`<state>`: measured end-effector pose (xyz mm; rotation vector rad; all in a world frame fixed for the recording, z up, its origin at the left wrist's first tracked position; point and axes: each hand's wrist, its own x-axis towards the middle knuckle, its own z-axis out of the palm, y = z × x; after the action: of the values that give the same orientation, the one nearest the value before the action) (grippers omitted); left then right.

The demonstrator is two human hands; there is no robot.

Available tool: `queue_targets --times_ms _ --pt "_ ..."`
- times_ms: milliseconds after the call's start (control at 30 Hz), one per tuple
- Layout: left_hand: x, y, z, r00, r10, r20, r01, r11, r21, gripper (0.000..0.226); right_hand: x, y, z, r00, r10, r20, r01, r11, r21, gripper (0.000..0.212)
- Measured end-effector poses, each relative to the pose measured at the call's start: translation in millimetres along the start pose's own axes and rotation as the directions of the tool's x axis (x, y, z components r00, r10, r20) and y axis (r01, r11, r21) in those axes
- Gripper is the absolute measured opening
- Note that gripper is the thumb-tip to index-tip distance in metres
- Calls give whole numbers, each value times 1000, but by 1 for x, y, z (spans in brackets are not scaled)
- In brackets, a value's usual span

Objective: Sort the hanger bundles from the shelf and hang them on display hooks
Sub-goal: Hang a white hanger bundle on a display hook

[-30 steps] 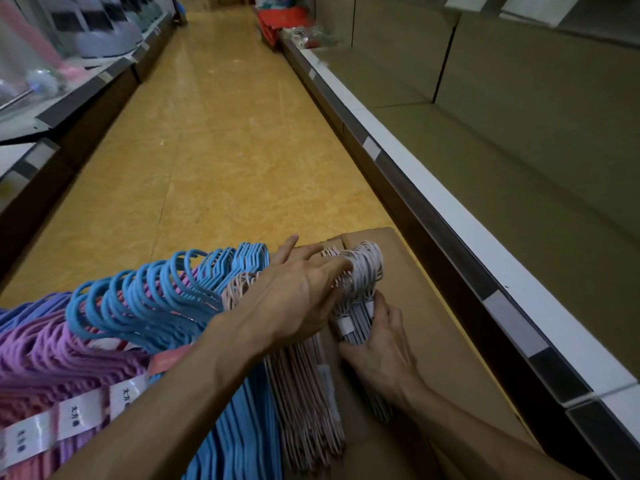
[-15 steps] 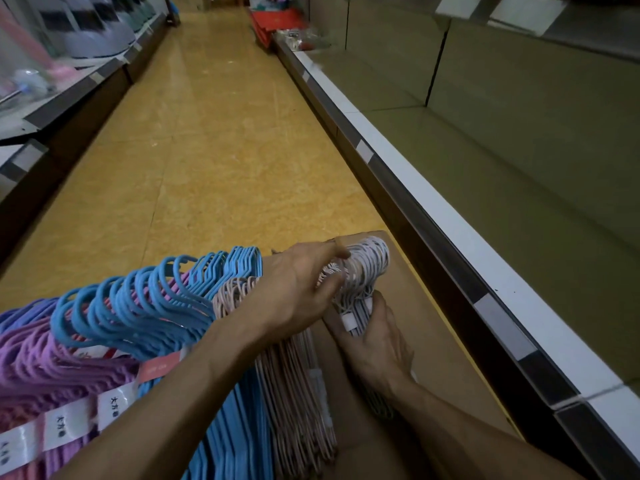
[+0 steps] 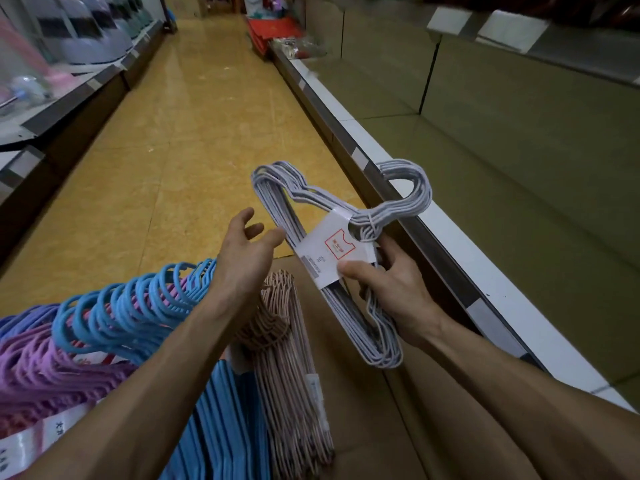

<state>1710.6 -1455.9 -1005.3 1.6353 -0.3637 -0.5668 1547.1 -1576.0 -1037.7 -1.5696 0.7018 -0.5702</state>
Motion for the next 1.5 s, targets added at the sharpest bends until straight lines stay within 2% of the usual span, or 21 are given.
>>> queue_targets --times_ms 67,200,267,367,567,733,867,967,1100,1200,1333,1500 --pt "-1 8 2 997 -54 47 63 971 -230 70 -2 -7 6 999 -9 44 6 998 65 57" --pt "-3 33 -1 977 -160 141 210 841 -499 24 -7 -21 11 984 -29 174 15 997 79 54" --pt "-3 42 -7 961 -232 152 276 757 -592 15 -9 -28 12 973 -33 228 21 998 55 52" --pt "-11 55 -20 943 -315 109 307 697 -648 12 -14 -47 22 960 -44 275 51 999 -17 51" --pt "-56 120 -59 946 -321 -43 210 711 -672 22 -46 -133 48 952 -92 291 135 982 -131 53" --pt "-97 245 -101 948 -302 -101 156 717 -680 16 -72 -275 60 951 -81 299 129 981 -145 53" --pt "-126 390 -143 952 -282 -121 127 721 -681 10 -83 -424 70 944 -108 311 149 982 -112 44" --pt "-153 508 -178 960 -240 -147 74 719 -691 13 -93 -548 80 931 -147 334 190 977 -99 44" --pt "-195 656 -225 984 -139 -109 22 708 -706 3 -117 -705 95 914 -222 340 270 957 -103 46" --pt "-225 750 -256 984 -109 -137 -19 711 -703 10 -140 -805 104 902 -285 326 337 934 -116 49" --pt "-267 852 -287 987 -43 -152 -77 710 -700 14 -176 -910 110 894 -339 294 388 913 -127 53" --pt "-317 929 -312 978 -28 -205 -132 680 -721 20 -210 -988 115 876 -389 285 436 892 -123 64"
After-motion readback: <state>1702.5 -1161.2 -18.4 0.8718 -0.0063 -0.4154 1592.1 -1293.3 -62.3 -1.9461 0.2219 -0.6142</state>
